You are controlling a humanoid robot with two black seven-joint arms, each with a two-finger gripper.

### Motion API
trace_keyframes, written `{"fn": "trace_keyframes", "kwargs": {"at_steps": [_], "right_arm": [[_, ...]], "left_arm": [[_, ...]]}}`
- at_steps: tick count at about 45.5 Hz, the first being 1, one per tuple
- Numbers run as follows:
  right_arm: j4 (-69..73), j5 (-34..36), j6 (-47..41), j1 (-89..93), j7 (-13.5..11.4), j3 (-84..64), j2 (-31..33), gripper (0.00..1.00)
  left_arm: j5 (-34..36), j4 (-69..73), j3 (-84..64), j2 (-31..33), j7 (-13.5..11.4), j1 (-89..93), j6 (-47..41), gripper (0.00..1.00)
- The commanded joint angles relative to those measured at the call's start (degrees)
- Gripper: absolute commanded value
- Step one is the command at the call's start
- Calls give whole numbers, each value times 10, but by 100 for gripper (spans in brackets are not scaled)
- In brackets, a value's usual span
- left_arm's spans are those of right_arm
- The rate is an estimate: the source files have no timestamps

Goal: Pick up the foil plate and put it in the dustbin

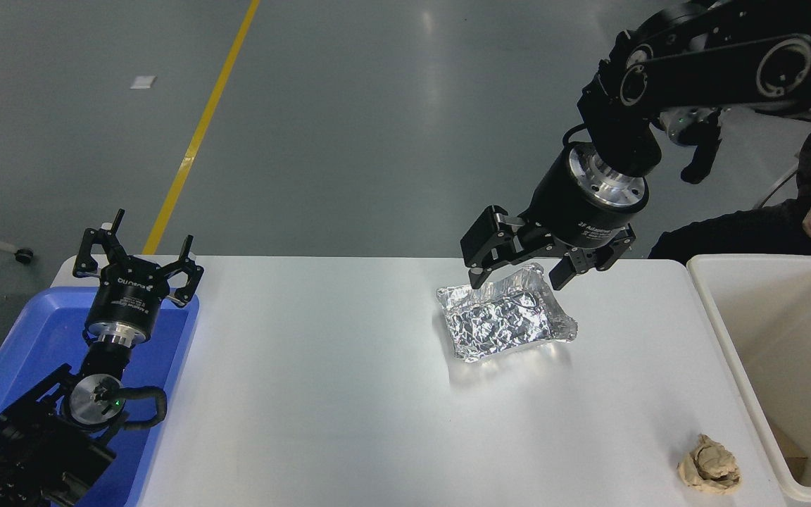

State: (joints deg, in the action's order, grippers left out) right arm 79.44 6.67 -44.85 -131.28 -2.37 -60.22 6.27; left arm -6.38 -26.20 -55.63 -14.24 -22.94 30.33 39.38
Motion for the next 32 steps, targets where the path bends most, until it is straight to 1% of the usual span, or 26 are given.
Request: {"fn": "trace_keyframes", "kwargs": {"at_steps": [1,13,22,27,32], "right_arm": [[-2,3,-1,2,0,-7,-1,100],[-10,-3,-1,30,0,-3,-1,100],[-36,-32,20,95,1,5,-3,100],[-108,-63,67,168,3,7,-24,100],[-192,-125,115,249,4,8,-35,100]], "left_arm": [[0,0,-3,1,0,0,1,100],[0,0,-2,1,0,0,0,100],[0,-1,-2,1,0,0,1,100],[1,0,-3,0,0,0,0,100],[1,0,-2,1,0,0,0,100]]}}
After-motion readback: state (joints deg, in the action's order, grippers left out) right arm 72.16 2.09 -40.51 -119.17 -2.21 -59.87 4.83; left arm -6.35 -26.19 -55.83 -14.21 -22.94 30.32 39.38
